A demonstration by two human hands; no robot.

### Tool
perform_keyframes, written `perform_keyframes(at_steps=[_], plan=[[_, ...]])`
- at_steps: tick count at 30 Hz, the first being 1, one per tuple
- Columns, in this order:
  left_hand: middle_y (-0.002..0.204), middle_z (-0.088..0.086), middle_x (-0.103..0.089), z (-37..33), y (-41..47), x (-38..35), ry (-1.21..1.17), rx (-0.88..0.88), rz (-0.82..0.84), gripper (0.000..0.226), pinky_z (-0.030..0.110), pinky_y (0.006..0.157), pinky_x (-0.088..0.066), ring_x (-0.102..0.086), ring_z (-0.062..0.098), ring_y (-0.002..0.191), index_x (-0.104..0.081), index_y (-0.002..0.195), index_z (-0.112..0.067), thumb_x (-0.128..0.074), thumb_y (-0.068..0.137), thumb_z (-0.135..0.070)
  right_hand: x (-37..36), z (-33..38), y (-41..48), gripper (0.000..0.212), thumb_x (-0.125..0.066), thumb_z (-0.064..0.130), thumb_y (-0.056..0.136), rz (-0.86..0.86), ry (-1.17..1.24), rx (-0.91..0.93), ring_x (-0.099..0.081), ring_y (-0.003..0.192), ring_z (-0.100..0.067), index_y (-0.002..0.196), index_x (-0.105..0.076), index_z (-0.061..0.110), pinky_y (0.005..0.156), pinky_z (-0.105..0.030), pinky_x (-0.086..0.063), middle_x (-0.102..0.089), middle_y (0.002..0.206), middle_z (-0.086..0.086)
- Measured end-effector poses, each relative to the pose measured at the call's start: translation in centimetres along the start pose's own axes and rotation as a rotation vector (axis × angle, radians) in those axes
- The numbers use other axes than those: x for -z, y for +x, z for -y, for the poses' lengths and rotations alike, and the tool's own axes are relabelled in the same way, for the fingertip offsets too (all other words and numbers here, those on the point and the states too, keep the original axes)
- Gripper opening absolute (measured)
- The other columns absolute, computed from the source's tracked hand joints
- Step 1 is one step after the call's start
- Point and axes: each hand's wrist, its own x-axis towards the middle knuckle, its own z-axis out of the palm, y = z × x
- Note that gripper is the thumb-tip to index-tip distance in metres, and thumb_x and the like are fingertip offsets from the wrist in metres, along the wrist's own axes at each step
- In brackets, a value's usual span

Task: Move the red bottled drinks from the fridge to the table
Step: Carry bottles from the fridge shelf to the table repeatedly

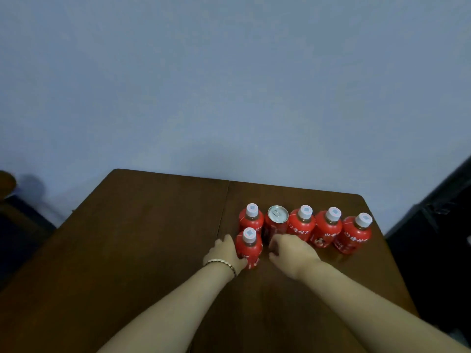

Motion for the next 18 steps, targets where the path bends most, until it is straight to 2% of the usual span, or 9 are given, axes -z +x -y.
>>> perform_keyframes(at_steps=[2, 4, 7, 10, 18], plan=[[0.127, 0.009, -0.054, 0.0, -3.2, 0.7, 0.02, 0.007, -0.034, 0.042, 0.037, 0.095, -0.047, -0.054, 0.024, 0.113, -0.049, 0.124, -0.013, -0.056, 0.088, -0.035, 0.7, 0.5, -2.0, 0.027, -0.054, 0.025, 0.092, 0.118, -0.03, 0.036, -0.058, 0.109, -0.021, 0.117, -0.057, 0.015, 0.095, -0.035, -0.049, -0.061, 0.118, -0.004], [0.12, 0.006, -0.06, 0.1, -6.4, 0.8, 0.064, 0.015, -0.076, 0.031, 0.034, 0.091, -0.048, -0.058, 0.023, 0.108, -0.056, 0.116, -0.015, -0.052, 0.09, -0.033, 1.1, 1.2, -3.7, 0.03, -0.056, 0.026, 0.091, 0.204, -0.08, 0.104, -0.058, 0.109, -0.022, 0.118, -0.057, 0.013, 0.096, -0.034, -0.048, -0.06, 0.12, -0.006], [0.115, 0.003, -0.062, 0.0, -11.5, 0.6, 0.161, 0.045, -0.174, 0.028, 0.033, 0.085, -0.05, -0.06, 0.021, 0.103, -0.058, 0.113, -0.018, -0.048, 0.093, -0.034, 1.6, 2.4, -7.0, 0.035, -0.054, 0.027, 0.093, 0.228, -0.176, 0.231, -0.056, 0.113, -0.023, 0.125, -0.054, 0.011, 0.098, -0.035, -0.047, -0.058, 0.124, -0.008], [0.111, 0.002, -0.063, 0.6, -17.2, -0.2, 0.196, 0.129, -0.271, 0.026, 0.03, 0.077, -0.049, -0.061, 0.02, 0.098, -0.057, 0.112, -0.02, -0.045, 0.095, -0.035, 1.8, 4.0, -11.2, 0.036, -0.052, 0.026, 0.094, 0.226, -0.281, 0.386, -0.056, 0.114, -0.027, 0.126, -0.052, 0.01, 0.094, -0.035, -0.047, -0.057, 0.125, -0.009], [0.109, 0.003, -0.062, 8.5, -35.2, -3.4, 0.002, 0.466, -0.415, 0.029, 0.034, 0.083, -0.053, -0.062, 0.022, 0.097, -0.057, 0.113, -0.018, -0.045, 0.094, -0.037, -1.1, 12.0, -24.9, 0.028, -0.049, 0.026, 0.095, 0.326, -0.535, 0.821, -0.059, 0.104, -0.026, 0.119, -0.054, 0.011, 0.092, -0.037, -0.051, -0.059, 0.117, -0.009]])
